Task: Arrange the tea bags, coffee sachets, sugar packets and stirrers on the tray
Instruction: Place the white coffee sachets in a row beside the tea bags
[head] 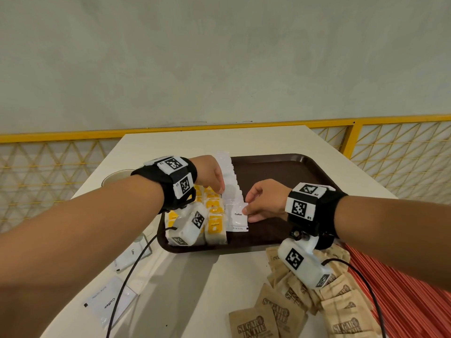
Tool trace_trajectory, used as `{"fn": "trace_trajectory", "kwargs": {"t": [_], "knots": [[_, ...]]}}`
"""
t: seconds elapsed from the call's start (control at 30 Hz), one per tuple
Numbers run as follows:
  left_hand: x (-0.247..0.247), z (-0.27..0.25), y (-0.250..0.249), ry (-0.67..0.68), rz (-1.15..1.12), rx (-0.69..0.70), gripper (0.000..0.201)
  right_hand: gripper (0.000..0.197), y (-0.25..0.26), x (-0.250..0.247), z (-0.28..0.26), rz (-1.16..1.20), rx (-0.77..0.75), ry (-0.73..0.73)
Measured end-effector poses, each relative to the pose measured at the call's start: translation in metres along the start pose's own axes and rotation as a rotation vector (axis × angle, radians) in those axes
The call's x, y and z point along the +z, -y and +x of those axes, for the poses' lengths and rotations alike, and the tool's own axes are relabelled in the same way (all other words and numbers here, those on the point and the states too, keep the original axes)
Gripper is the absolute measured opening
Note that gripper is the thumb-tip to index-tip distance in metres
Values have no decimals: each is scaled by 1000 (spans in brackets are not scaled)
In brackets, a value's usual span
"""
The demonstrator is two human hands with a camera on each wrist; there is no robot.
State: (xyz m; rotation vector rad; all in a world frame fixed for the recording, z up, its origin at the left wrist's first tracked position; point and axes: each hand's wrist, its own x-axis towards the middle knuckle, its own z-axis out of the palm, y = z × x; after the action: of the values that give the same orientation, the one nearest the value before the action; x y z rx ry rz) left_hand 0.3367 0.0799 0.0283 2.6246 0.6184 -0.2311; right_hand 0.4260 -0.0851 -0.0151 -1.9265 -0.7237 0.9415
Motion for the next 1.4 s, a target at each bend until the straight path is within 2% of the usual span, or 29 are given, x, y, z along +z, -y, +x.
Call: {"fn": "trace_trajectory", "kwargs": {"t": [0.37, 0.57, 1.03, 1.13, 1.23, 1.3, 1.4], "knots": [[7, 4, -11, -5, 91, -5, 20, 23, 2, -1, 4, -46, -72, -33], [5, 3, -7, -16, 77, -3, 14, 25, 2, 1, 8, -35, -99, -61], [0, 0, -2, -31, 20, 11, 14, 25, 5, -3, 4, -67, -59, -36], [-15, -17, -2, -24, -31, 10, 13, 16, 10, -6, 5, -148, -69, -102], [-38, -58, 3, -13, -298, -39, 8, 10, 22, -5, -3, -185, -121, -132], [-49, -93, 11, 1, -457, -82, 8, 10, 34, 4, -14, -168, -218, -86], [-49, -143, 35, 35, -442, -152, 8, 10, 54, 35, -35, -312, -420, 68]]}}
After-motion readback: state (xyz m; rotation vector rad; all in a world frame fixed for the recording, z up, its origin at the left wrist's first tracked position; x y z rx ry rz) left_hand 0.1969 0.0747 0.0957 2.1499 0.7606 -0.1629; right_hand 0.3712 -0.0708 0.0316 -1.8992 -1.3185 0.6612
